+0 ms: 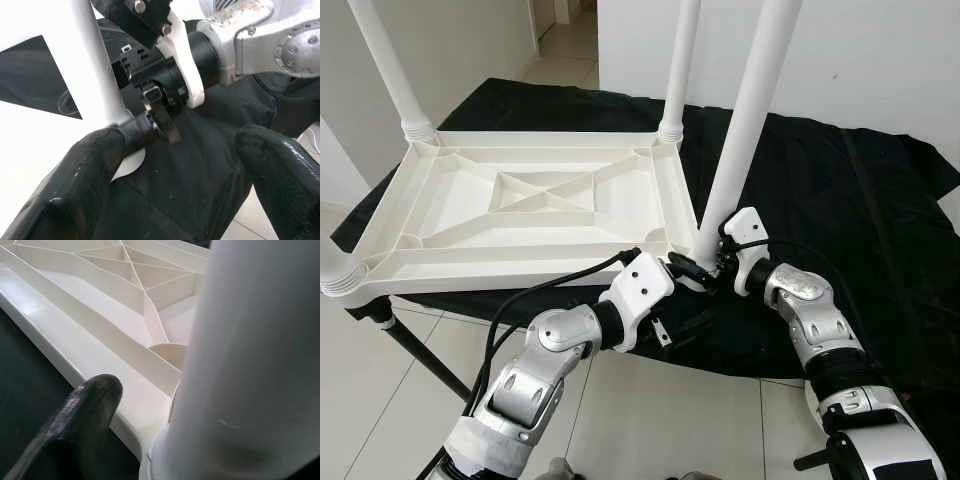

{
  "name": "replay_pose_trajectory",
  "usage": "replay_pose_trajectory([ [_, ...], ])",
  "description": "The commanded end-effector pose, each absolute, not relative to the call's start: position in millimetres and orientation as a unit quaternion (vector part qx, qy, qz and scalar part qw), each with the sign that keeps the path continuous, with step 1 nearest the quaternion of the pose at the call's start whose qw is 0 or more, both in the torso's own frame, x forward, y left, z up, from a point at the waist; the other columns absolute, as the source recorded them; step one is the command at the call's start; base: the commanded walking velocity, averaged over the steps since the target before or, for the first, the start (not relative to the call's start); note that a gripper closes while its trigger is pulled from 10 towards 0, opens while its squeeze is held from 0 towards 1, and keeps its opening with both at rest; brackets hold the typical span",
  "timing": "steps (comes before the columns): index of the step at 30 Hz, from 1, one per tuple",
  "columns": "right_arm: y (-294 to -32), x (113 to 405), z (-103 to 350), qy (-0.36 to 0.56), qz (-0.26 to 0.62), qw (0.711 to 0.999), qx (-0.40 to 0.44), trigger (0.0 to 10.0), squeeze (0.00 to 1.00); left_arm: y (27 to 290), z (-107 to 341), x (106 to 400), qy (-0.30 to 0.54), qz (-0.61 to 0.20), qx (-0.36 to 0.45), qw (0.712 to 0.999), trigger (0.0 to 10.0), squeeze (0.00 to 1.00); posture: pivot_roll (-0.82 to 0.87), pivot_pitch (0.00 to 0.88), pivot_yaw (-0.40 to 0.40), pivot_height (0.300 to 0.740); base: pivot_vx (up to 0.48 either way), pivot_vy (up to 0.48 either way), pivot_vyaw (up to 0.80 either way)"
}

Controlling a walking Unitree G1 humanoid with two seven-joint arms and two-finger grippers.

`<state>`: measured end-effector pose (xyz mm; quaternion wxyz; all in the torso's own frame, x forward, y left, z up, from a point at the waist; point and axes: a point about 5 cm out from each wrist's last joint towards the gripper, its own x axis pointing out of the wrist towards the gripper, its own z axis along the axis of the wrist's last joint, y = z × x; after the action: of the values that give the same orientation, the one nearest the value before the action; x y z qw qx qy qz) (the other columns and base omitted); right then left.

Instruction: Building children table

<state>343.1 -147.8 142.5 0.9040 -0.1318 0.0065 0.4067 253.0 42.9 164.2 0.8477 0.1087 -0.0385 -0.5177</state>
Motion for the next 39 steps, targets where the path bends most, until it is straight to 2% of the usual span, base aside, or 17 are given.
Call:
replay_pose_trajectory([
  [1, -144.6, 344.3, 141.2, 0.015, 0.429, 0.893, -0.133, 4.4, 0.00, 45.2, 165.6, 256.0, -0.040, -0.494, 0.114, 0.861, 10.0, 0.00, -0.04, 0.021, 0.000, 0.740, 0.000, 0.000, 0.00],
  [2, -145.0, 345.2, 139.7, 0.017, 0.434, 0.890, -0.135, 2.2, 0.00, 45.4, 165.9, 256.6, -0.040, -0.493, 0.114, 0.862, 10.0, 0.00, -0.04, 0.022, 0.000, 0.740, 0.000, 0.000, 0.00],
  [6, -145.0, 345.2, 139.7, 0.017, 0.434, 0.890, -0.135, 2.2, 0.00, 45.4, 165.9, 256.6, -0.040, -0.493, 0.114, 0.862, 10.0, 0.00, -0.04, 0.022, 0.000, 0.740, 0.000, 0.000, 0.00],
  [7, -145.7, 345.7, 137.4, 0.024, 0.438, 0.889, -0.133, 0.0, 0.00, 45.6, 166.4, 256.9, -0.041, -0.492, 0.114, 0.862, 10.0, 0.00, -0.04, 0.022, 0.000, 0.740, 0.000, 0.000, 0.00],
  [14, -149.1, 345.3, 130.4, 0.032, 0.443, 0.888, -0.115, 0.0, 0.00, 47.9, 167.6, 259.0, -0.043, -0.487, 0.117, 0.864, 10.0, 0.00, -0.04, 0.016, 0.002, 0.740, 0.000, 0.000, 0.00],
  [15, -149.4, 345.7, 130.9, 0.029, 0.438, 0.892, -0.111, 10.0, 0.00, 47.8, 167.6, 259.1, -0.043, -0.487, 0.117, 0.864, 10.0, 0.00, -0.04, 0.015, 0.004, 0.740, 0.000, 0.000, 0.00],
  [23, -151.1, 349.2, 134.2, 0.014, 0.400, 0.912, -0.088, 10.0, 0.00, 46.9, 167.2, 258.7, -0.042, -0.488, 0.116, 0.864, 10.0, 0.00, -0.05, 0.022, 0.000, 0.740, 0.000, 0.000, 0.00],
  [24, -151.9, 350.2, 134.0, 0.013, 0.374, 0.923, -0.091, 10.0, 0.00, 46.5, 166.8, 258.3, -0.042, -0.488, 0.115, 0.864, 10.0, 0.00, -0.05, 0.022, -0.003, 0.740, 0.000, 0.000, 0.00],
  [30, -150.4, 349.2, 134.9, 0.000, 0.326, 0.942, -0.084, 10.0, 0.00, 45.7, 165.8, 257.2, -0.042, -0.488, 0.114, 0.864, 10.0, 0.00, -0.05, 0.015, -0.006, 0.740, 0.000, 0.000, 0.00],
  [35, -147.3, 347.1, 136.5, -0.010, 0.308, 0.948, -0.075, 10.0, 0.00, 45.4, 165.7, 257.5, -0.042, -0.489, 0.114, 0.864, 10.0, 0.00, -0.06, 0.015, -0.005, 0.740, 0.000, 0.000, 0.00],
  [36, -141.0, 342.6, 138.0, -0.021, 0.253, 0.966, -0.053, 10.0, 0.00, 45.4, 166.0, 258.1, -0.043, -0.489, 0.115, 0.864, 10.0, 0.00, -0.06, 0.014, -0.004, 0.740, 0.000, 0.000, 0.00],
  [39, -136.4, 339.0, 138.4, -0.029, 0.222, 0.973, -0.048, 10.0, 0.00, 45.4, 166.2, 258.3, -0.043, -0.490, 0.115, 0.863, 10.0, 0.00, -0.06, 0.012, -0.004, 0.740, 0.000, 0.000, 0.00],
])
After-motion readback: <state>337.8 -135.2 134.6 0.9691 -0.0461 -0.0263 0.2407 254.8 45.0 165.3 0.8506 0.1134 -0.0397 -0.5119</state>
